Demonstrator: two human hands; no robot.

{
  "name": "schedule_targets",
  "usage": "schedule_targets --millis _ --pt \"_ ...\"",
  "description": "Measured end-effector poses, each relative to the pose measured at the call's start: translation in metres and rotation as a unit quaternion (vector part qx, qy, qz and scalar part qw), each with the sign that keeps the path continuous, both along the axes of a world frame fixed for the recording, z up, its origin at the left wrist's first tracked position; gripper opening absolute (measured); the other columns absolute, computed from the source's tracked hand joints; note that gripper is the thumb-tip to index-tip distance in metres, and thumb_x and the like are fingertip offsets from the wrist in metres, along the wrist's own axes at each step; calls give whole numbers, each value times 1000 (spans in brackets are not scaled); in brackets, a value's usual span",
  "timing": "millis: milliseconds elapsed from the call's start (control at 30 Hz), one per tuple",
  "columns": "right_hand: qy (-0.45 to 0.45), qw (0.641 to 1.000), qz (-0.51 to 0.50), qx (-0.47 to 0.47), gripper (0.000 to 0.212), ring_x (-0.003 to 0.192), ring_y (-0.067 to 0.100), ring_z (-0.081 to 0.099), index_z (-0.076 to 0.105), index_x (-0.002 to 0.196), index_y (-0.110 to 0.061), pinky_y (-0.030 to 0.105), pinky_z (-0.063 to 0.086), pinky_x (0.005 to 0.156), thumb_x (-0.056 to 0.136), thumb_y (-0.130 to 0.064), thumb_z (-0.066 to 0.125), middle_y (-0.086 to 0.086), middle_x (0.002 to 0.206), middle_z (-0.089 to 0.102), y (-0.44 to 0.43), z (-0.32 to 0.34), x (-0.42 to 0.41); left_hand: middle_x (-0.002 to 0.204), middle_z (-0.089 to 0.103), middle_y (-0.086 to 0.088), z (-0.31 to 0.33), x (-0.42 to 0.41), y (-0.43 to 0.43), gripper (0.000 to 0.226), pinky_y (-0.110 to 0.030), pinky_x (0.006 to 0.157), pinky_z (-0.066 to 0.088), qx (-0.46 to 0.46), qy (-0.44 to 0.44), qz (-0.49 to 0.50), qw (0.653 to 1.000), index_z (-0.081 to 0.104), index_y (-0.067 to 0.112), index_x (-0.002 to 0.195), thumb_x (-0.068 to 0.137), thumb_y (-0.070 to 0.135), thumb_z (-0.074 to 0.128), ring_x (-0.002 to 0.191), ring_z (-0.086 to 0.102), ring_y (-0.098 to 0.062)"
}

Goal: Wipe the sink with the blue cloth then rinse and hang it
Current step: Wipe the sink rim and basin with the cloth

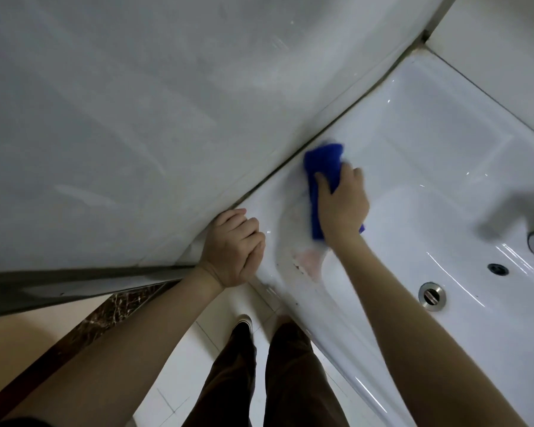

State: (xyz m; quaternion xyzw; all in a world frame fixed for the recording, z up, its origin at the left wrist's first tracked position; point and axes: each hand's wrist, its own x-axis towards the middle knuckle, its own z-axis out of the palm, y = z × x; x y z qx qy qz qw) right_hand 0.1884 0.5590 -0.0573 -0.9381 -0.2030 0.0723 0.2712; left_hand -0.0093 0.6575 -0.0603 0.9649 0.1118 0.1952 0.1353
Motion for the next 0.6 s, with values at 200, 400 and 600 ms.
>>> schedule_targets --millis 200,400,600 --pt "-42 967 248 -28 34 81 26 59 59 115 -15 41 52 68 95 -42 55 7 102 60 -41 4 -19 93 65 -2 14 -20 11 24 -35 114 31 -86 79 -78 990 70 12 91 89 31 55 90 59 -20" --pt "32 998 -59 13 46 94 28 61 43 134 -18 36 47 72 96 -41 52 6 124 55 -3 11 10 119 65 -5 20 -41 12 44 -34 118 27 -136 98 -88 982 67 10 116 86 42 65 120 53 -15" --pt "-28 964 264 -14 37 80 24 59 55 125 -18 37 50 64 95 -39 58 4 105 58 -38 2 -68 123 63 -2 20 -42 14 50 -34 119 27 -143 123 -81 979 65 13 122 85 47 64 120 53 -15"
